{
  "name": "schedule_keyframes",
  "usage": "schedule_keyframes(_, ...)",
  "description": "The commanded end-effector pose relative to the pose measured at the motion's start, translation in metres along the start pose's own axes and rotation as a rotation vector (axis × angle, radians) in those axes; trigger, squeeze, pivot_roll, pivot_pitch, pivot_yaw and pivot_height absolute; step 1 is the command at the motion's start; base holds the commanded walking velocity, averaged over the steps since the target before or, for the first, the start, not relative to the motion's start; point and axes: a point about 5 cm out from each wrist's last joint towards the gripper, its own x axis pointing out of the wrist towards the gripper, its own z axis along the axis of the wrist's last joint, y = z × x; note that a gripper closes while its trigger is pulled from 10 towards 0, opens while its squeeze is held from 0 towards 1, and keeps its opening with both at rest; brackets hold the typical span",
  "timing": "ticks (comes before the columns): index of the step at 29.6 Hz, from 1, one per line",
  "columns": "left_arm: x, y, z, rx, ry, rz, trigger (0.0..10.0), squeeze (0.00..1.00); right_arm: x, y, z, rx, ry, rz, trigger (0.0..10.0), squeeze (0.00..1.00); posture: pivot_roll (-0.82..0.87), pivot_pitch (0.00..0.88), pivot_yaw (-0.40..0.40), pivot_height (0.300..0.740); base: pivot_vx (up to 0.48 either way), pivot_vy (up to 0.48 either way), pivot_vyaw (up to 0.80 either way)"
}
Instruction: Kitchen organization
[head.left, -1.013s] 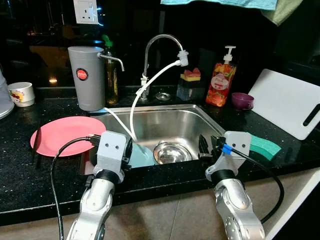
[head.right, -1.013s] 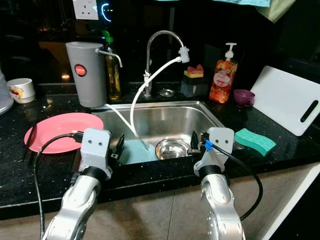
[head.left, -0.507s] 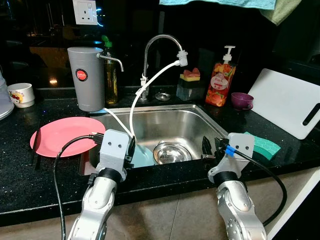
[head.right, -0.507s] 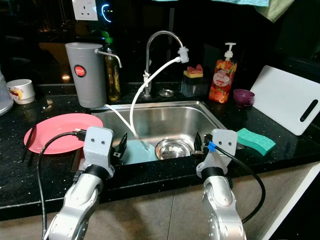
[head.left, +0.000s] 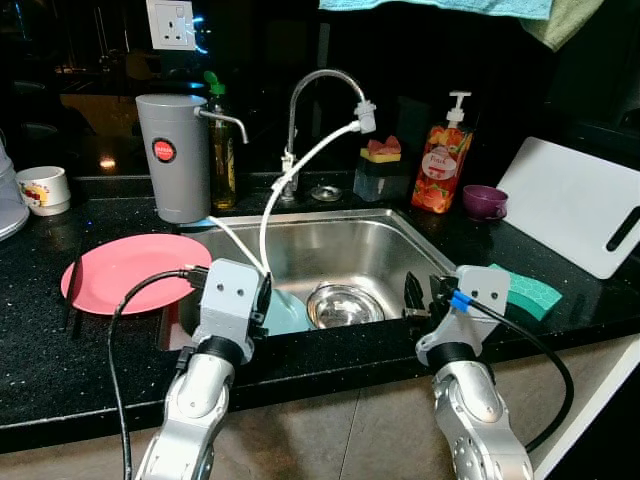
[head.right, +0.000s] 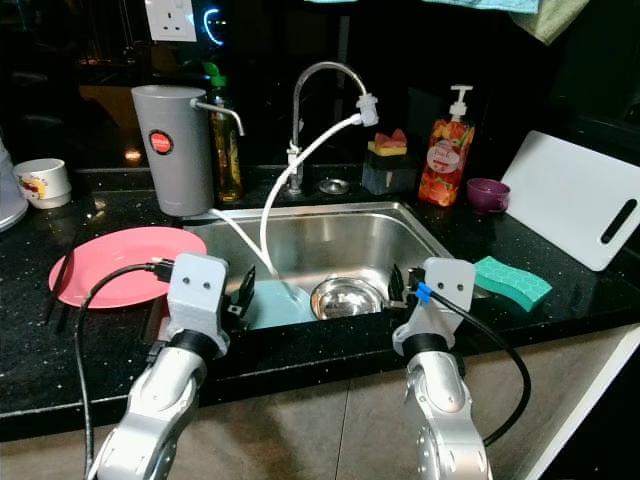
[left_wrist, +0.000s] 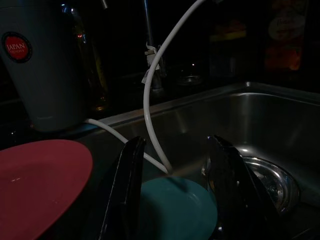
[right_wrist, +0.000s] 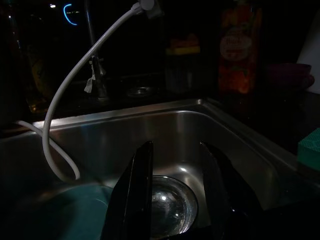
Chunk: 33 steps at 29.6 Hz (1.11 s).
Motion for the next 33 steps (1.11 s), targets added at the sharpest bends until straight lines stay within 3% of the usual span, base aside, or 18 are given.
schedule_keyframes(1,-0.0006,-0.0001,-0.0006,0.010,0.006,-0.003,10.0,0.00,0.0007,0.0020,0.0000,0.004,-0.002,0.003,10.0,0.00,0.11,0.017,-0.066,0.740,0.000,0.000,0.00)
schedule_keyframes(33,-0.0007,0.0016,-0.0046,0.033,0.021,0.002,10.0,0.00,0.0028,0.0023,0.0000,-0.005,-0.003,0.011,10.0,0.00,0.11,0.000,-0.074,0.740,0.000,0.000,0.00)
